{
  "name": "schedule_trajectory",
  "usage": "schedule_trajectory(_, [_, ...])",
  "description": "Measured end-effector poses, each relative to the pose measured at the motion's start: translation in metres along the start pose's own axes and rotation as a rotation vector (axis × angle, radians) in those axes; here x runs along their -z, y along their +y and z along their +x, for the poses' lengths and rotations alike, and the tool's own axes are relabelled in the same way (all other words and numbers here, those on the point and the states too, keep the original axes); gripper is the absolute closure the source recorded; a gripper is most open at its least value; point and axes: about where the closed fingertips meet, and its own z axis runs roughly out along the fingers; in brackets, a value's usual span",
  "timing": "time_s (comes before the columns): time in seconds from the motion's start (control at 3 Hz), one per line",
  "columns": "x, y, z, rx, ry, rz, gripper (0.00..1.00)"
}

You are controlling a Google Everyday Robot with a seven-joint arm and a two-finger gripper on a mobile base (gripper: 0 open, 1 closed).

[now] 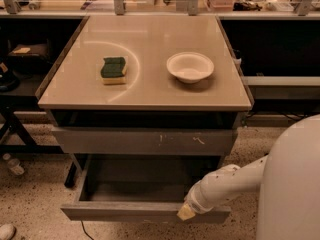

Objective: Open middle drawer

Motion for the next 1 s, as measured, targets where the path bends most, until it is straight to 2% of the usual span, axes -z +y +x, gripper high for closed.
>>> schedule_trajectory(1.0, [0.0051, 0.0086, 0.0106, -0.007, 0.028, -0.004, 1.00])
